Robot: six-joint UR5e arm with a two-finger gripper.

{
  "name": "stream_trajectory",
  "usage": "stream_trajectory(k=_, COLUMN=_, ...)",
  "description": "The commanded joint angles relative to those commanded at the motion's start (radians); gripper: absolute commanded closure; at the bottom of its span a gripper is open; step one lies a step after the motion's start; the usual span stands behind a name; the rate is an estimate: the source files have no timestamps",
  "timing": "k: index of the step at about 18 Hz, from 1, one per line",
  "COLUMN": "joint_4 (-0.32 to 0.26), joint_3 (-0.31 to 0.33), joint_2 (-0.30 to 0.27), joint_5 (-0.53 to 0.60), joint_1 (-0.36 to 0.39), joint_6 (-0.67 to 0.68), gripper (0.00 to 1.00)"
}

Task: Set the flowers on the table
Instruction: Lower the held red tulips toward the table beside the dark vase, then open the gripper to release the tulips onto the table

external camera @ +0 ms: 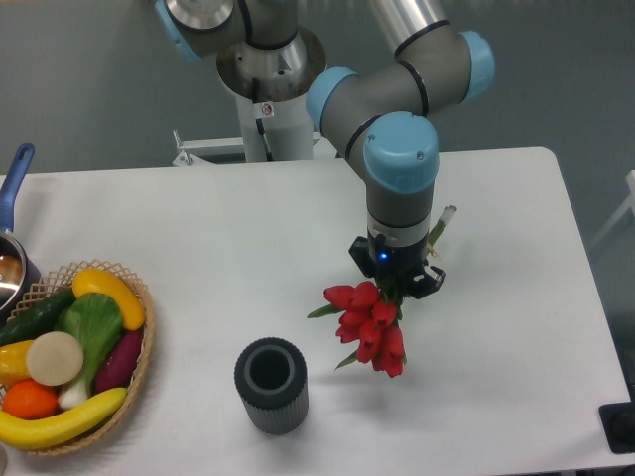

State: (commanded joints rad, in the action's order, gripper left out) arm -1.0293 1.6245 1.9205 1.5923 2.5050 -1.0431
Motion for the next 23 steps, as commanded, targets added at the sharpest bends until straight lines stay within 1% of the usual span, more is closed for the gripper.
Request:
stream_trajectory(k=3, joint_4=0.011, joint_3=0.015, joint_2=0.002, joint_5=0.002, joint_1=-0.011, joint_6=0.0, gripper=1.0)
stream_trajectory(k=7, joint_4=0.005, joint_3=0.02, joint_2=0.002, joint_5=-0.002, joint_1=-0.014, joint_6=0.0, gripper=1.0)
stream_trajectory(k=12, joint_4=0.009, joint_3=0.077, joint_2=0.0, joint_5=-0.005, joint_1=-0.014, joint_6=-0.003, gripper=0.99)
stream_trajectory(k=14, joint_4=0.011, joint_3=0.084, joint_2=-0.002, joint_5=-0.011, joint_1=-0.015, joint_6=-0.005, gripper=0.96)
stream_trajectory(k=15, joint_4=0.012, joint_3=0.086, joint_2=0.0, joint_5=-0.012, joint_1=-0.015, joint_6=-0.005, gripper=0.92)
stream_trajectory(k=16, joint_4=0.012, joint_3=0.089, joint_2=0.002, joint_5=-0.012, joint_1=-0.017, joint_6=-0.008, gripper=0.86)
stream_trajectory(k=17, joint_4=0.014, joint_3=0.092, joint_2=0.005, joint_5=-0.012, joint_1=-0.017, joint_6=-0.009, gripper=0.83)
stream_trajectory(k=19, joint_4=0.015, joint_3=0.098, joint_2=0.005, joint_5=-0.014, joint_1=-0.017, joint_6=-0.011, gripper=0.68)
stream_trajectory(k=20, joint_4=0.015, joint_3=0.1, joint_2=0.005, joint_5=-0.014, joint_1=-0.017, joint_6=-0.011, gripper=0.42)
stream_trajectory(k=21, joint_4=0.023, joint_3=0.109, joint_2=0.006, joint_5=-0.014, joint_1=-0.018, joint_6=-0.008, gripper=0.0)
stream_trajectory(k=23, joint_4=0.058, joint_3=0.12, joint_2=0.002, joint_5=-0.014, joint_1=-0.018, joint_6=-0.003, gripper=0.0)
